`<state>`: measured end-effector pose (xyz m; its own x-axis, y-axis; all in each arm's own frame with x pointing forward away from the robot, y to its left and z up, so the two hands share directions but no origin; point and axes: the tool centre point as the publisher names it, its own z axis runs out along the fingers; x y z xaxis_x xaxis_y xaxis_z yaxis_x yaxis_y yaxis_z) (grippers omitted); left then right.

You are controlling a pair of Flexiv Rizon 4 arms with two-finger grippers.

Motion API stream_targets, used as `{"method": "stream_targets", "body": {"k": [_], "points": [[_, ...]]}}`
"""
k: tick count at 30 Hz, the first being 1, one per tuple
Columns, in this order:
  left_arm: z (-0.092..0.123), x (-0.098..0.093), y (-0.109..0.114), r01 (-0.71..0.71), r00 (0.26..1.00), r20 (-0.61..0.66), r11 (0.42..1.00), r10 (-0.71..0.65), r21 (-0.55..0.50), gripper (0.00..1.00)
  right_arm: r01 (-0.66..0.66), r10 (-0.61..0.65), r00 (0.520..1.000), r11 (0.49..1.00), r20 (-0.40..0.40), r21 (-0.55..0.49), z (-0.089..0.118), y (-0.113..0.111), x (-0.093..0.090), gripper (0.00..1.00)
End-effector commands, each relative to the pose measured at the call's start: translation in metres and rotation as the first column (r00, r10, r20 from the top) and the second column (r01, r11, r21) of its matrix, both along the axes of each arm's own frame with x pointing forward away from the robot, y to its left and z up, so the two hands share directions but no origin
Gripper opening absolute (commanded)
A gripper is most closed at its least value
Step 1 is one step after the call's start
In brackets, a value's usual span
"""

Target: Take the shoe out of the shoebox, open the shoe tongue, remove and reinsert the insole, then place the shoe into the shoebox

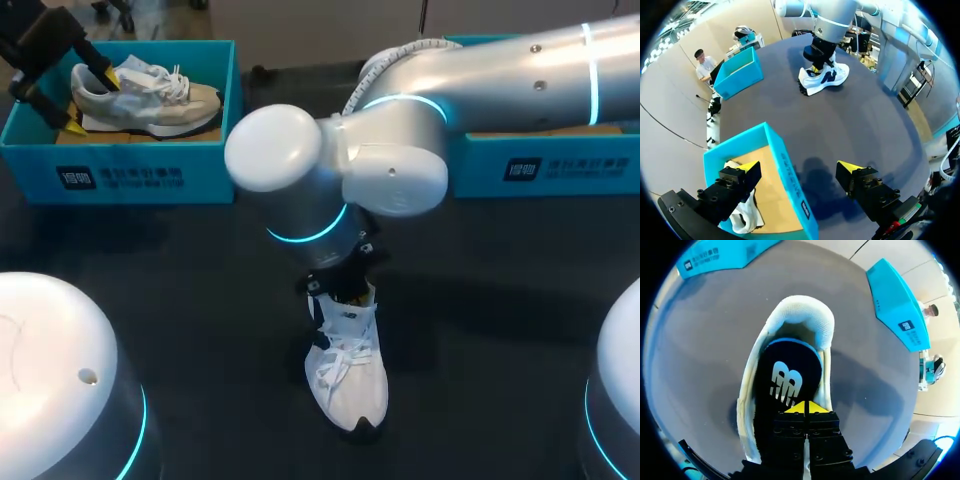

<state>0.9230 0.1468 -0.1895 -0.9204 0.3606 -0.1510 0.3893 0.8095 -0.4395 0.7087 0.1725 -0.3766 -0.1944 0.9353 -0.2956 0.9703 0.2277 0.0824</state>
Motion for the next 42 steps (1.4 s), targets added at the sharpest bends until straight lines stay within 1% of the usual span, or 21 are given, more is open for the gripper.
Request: {"method": "stream_targets", "body": {"k": [1,7,9,11,16,20,23,28,33,36,39,42], "points": [[0.001,0.0,0.001,0.001,1.0,-0.001,1.0,-0.001,0.003,1.0,-0.001,0.001,1.0,1.0,-0.018,-0.013,-0.012,0.01,0.006,0.0],[0.001,0.0,0.001,0.001,1.0,-0.001,1.0,-0.001,0.003,1.0,-0.044,0.044,0.998,0.999,-0.048,0.011,-0.021,0.023,0.012,0.0],[0.001,0.0,0.001,0.001,1.0,-0.001,1.0,-0.001,0.003,1.0,-0.047,0.047,0.998,0.999,-0.046,0.014,-0.022,0.024,0.013,0.0],[0.001,0.0,0.001,0.001,1.0,-0.001,1.0,-0.001,0.003,1.0,-0.042,0.042,0.999,0.999,-0.03,0.002,-0.015,0.024,0.011,0.0],[0.001,0.0,0.001,0.001,1.0,-0.001,1.0,-0.001,0.003,1.0,-0.022,0.024,0.999,0.998,0.032,-0.064,0.013,0.017,0.008,0.0],[0.001,0.0,0.001,0.001,1.0,-0.001,1.0,-0.001,0.003,1.0,-0.024,0.028,0.999,0.993,0.034,-0.114,0.021,0.016,0.011,0.0],[0.001,0.0,0.001,0.001,1.0,-0.001,1.0,-0.001,0.003,1.0,-0.028,0.031,0.999,0.992,0.028,-0.122,0.017,0.013,0.014,0.0],[0.001,0.0,0.001,0.001,1.0,-0.001,1.0,-0.001,0.003,1.0,-0.028,0.031,0.999,0.992,0.016,-0.119,0.0,0.009,0.016,0.0],[0.001,0.0,0.001,0.001,1.0,-0.001,1.0,-0.001,0.003,1.0,-0.012,0.009,1.0,0.994,-0.024,-0.111,-0.018,0.006,0.018,0.0],[0.001,0.0,0.001,0.001,1.0,-0.001,1.0,-0.001,0.003,1.0,-0.021,0.016,0.999,0.996,-0.046,-0.092,-0.025,0.008,0.018,0.0],[0.001,0.0,0.001,0.001,1.0,-0.001,1.0,-0.001,0.003,1.0,-0.028,0.024,0.998,0.997,-0.058,-0.068,-0.027,0.012,0.017,0.0],[0.001,0.0,0.001,0.001,1.0,-0.001,1.0,-0.001,0.003,1.0,-0.039,0.038,0.998,0.998,-0.042,-0.046,-0.016,0.017,0.017,0.0]]}}
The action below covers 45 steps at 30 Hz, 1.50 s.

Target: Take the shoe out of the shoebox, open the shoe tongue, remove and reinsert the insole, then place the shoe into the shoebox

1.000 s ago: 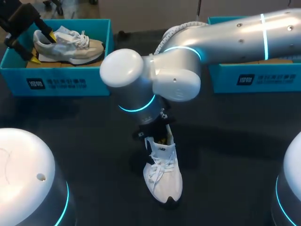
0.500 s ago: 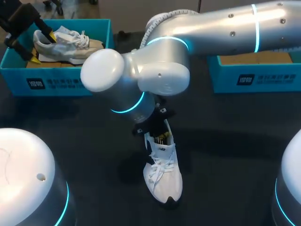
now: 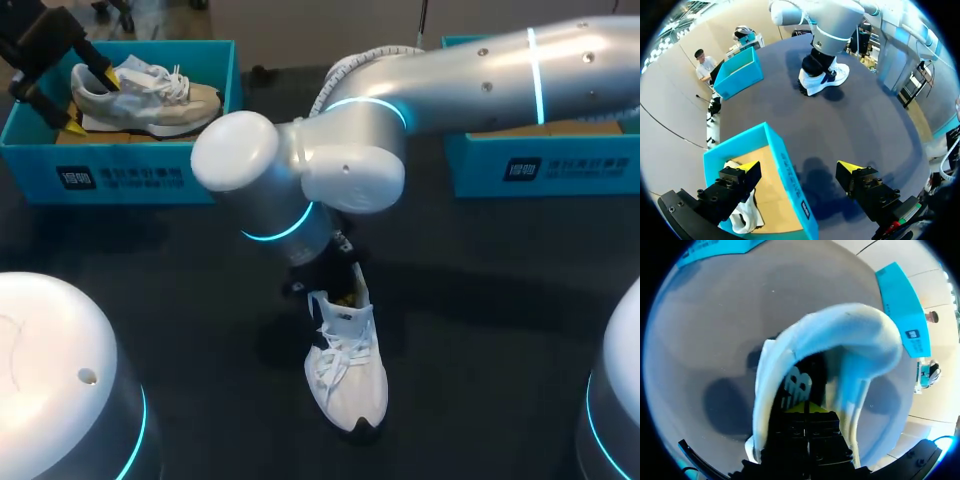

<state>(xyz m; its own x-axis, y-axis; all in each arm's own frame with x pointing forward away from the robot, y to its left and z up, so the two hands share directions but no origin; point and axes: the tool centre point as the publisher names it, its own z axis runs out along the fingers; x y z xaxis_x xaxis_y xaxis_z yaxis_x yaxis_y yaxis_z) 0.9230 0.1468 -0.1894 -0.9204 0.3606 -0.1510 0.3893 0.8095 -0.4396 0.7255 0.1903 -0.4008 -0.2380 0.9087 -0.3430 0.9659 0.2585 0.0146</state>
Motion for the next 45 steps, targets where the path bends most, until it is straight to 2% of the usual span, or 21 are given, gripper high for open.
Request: {"method": "stream_targets", "body": {"k": [1,5,8,16,26,36,40,45], "points": [[0.001,0.0,0.001,0.001,1.0,-0.001,1.0,-0.001,0.003,1.0,-0.014,0.014,1.0,1.0,0.016,0.025,0.014,0.0,0.001,0.0],[0.001,0.0,0.001,0.001,1.0,-0.001,1.0,-0.001,0.003,1.0,-0.04,0.038,0.998,0.999,0.045,0.037,0.035,0.009,0.004,0.0],[0.001,0.0,0.001,0.001,1.0,-0.001,1.0,-0.001,0.003,1.0,-0.048,0.046,0.999,0.997,0.028,0.055,0.037,0.014,0.008,0.0],[0.001,0.0,0.001,0.001,1.0,-0.001,1.0,-0.001,0.003,1.0,-0.057,0.066,0.997,0.98,-0.04,0.192,0.0,0.013,0.015,0.0],[0.001,0.0,0.001,0.001,1.0,-0.001,1.0,-0.001,0.003,1.0,-0.044,0.069,0.994,0.965,-0.089,0.259,-0.017,0.012,0.013,0.0],[0.001,0.0,0.001,0.001,1.0,-0.001,1.0,-0.001,0.003,1.0,-0.07,0.082,0.995,0.977,-0.051,0.202,0.039,0.01,0.001,0.0],[0.001,0.0,0.001,0.001,1.0,-0.001,1.0,-0.001,0.003,1.0,-0.061,0.072,0.995,0.984,-0.063,0.165,0.046,0.006,-0.003,0.0],[0.001,0.0,0.001,0.001,1.0,-0.001,1.0,-0.001,0.003,1.0,-0.03,0.044,0.996,0.985,-0.081,0.172,0.046,-0.002,-0.009,0.0]]}}
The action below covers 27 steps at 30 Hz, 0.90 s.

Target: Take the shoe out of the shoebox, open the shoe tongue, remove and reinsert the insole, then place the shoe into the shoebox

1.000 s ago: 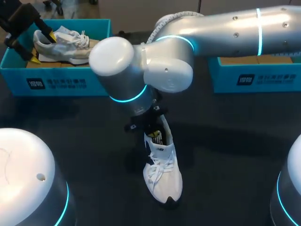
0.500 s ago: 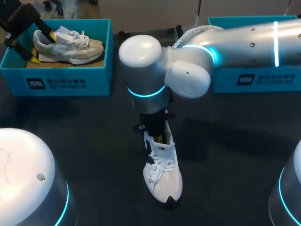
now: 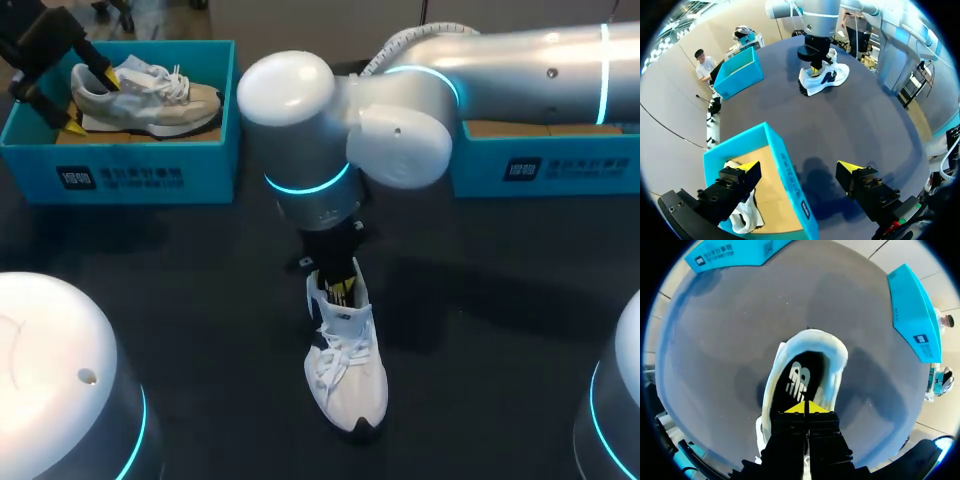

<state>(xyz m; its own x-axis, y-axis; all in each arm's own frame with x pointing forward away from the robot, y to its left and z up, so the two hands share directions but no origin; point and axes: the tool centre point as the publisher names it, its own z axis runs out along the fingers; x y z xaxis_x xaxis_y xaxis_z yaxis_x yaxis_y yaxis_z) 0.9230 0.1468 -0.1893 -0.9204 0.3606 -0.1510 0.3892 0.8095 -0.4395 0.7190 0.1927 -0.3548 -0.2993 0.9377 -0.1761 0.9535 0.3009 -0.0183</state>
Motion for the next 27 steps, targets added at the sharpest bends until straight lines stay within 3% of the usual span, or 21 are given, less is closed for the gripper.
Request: {"method": "stream_targets", "body": {"k": [1,5,8,9,10,12,13,27], "points": [[0.0,0.0,0.001,0.001,1.0,-0.001,1.0,-0.001,0.003,1.0,0.009,-0.009,1.0,1.0,-0.013,0.025,-0.002,-0.006,-0.004,0.0],[0.0,0.0,0.001,0.001,1.0,-0.001,1.0,-0.001,0.003,1.0,0.024,-0.023,1.0,0.999,-0.02,0.04,-0.005,-0.005,-0.009,0.02],[0.0,0.0,0.001,0.001,1.0,-0.001,1.0,-0.001,0.003,1.0,0.036,-0.034,0.999,0.998,-0.029,0.052,-0.006,-0.003,-0.015,0.31],[0.0,0.0,0.001,0.001,1.0,-0.001,1.0,-0.001,0.003,1.0,0.04,-0.038,0.999,0.998,-0.032,0.055,-0.006,-0.002,-0.017,0.45],[0.0,0.0,0.001,0.001,1.0,-0.001,1.0,-0.001,0.003,1.0,0.044,-0.042,0.999,0.997,-0.034,0.056,-0.006,-0.001,-0.019,0.49],[0.0,0.0,0.001,0.001,1.0,-0.001,1.0,-0.001,0.003,1.0,0.052,-0.05,0.998,0.997,-0.037,0.057,-0.004,0.002,-0.022,0.9],[0.0,0.0,0.001,0.001,1.0,-0.001,1.0,-0.001,0.003,1.0,0.056,-0.054,0.998,0.997,-0.038,0.053,-0.003,0.004,-0.023,1.0],[0.0,0.0,0.001,0.001,1.0,-0.001,1.0,-0.001,0.003,1.0,0.08,-0.079,0.996,0.997,-0.038,0.019,0.011,0.012,-0.038,1.0]]}}
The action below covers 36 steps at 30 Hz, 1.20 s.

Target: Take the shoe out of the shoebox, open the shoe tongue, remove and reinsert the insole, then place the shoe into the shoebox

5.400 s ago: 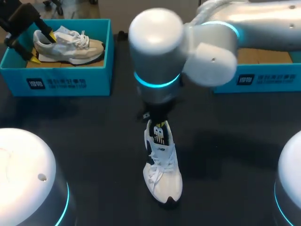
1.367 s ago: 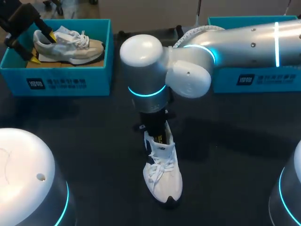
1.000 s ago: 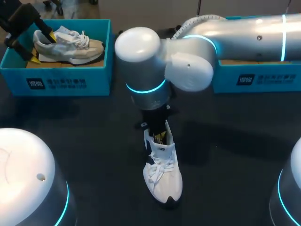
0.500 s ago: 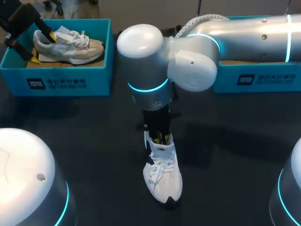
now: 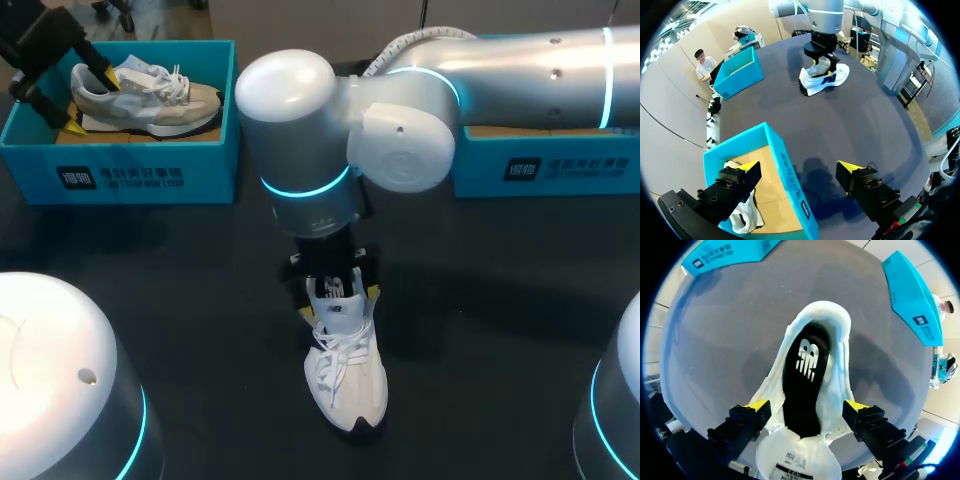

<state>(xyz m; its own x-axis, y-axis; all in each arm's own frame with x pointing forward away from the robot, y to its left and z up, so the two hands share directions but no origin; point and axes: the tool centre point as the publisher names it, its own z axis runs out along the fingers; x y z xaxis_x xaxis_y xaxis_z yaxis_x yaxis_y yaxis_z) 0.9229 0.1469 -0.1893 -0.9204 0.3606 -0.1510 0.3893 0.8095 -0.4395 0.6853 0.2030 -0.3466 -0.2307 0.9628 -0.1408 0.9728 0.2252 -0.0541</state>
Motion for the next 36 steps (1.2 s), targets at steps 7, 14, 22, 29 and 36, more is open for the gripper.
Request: {"method": "stream_targets", "body": {"k": [7,14,22,29,36], "points": [[0.0,0.0,0.001,0.001,1.0,-0.001,1.0,-0.001,0.003,1.0,0.007,-0.007,1.0,1.0,0.001,0.01,0.004,0.003,-0.011,1.0],[0.0,0.0,0.001,0.001,1.0,-0.001,1.0,-0.001,0.003,1.0,0.008,-0.008,1.0,1.0,0.011,-0.006,0.013,0.003,-0.015,1.0],[0.0,0.0,0.001,0.001,1.0,-0.001,1.0,-0.001,0.003,1.0,0.028,-0.028,1.0,0.999,0.008,-0.014,0.018,0.004,-0.026,1.0],[0.0,0.0,0.001,0.001,1.0,-0.001,1.0,-0.001,0.003,1.0,0.078,-0.078,0.997,0.997,0.013,-0.017,0.023,0.002,-0.045,1.0],[0.0,0.0,0.001,0.001,1.0,-0.001,1.0,-0.001,0.003,1.0,0.137,-0.136,0.99,0.989,0.021,-0.046,0.035,-0.005,-0.067,1.0]]}}
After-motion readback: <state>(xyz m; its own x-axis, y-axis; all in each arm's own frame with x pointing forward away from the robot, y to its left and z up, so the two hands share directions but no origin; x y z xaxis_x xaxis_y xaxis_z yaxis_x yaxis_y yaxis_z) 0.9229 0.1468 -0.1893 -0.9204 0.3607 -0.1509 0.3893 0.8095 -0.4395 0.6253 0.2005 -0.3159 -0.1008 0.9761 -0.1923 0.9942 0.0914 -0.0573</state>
